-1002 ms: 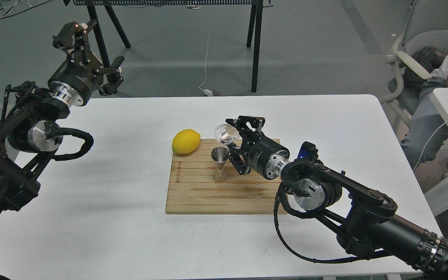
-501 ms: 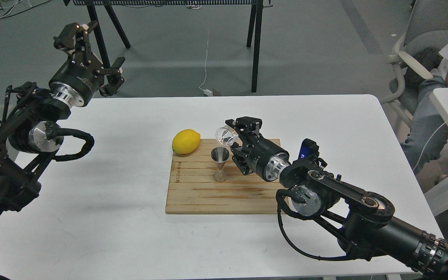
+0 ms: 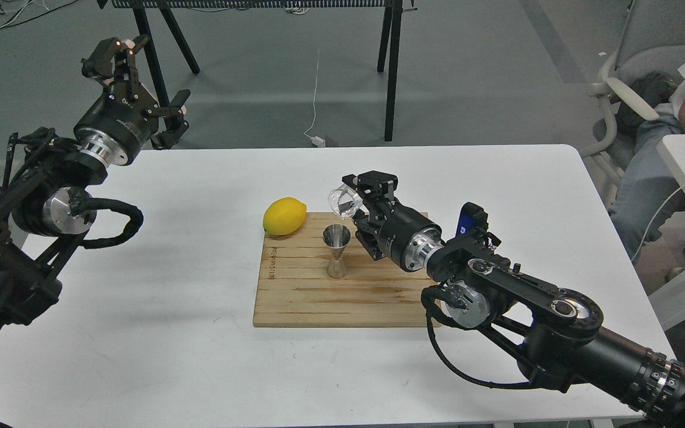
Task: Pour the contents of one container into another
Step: 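Tilt the glass with the right gripper to pour into the jigger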
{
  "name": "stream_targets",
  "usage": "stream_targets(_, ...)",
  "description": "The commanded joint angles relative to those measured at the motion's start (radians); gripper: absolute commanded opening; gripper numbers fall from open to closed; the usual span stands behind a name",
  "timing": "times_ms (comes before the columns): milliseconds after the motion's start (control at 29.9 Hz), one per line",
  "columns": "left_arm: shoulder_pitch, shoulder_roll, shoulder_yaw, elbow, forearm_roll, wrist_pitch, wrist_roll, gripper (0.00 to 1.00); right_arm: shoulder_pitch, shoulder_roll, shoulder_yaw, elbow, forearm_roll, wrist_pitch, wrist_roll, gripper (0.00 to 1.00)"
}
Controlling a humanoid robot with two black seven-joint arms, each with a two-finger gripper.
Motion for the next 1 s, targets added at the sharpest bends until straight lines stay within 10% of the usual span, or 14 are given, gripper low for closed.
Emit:
stream_targets(0, 0.001, -0.001, 0.0, 0.0, 0.0, 0.001, 0.0, 1.0, 0.018, -0.002, -0.001, 0.003, -0.002, 0.0, 0.0, 0.41)
stream_targets(969, 0.001, -0.001, 0.0, 0.001, 0.0, -0.001, 0.0, 1.0, 0.059, -0.042, -0.092, 0.005, -0.097, -0.021, 0.001, 0.41)
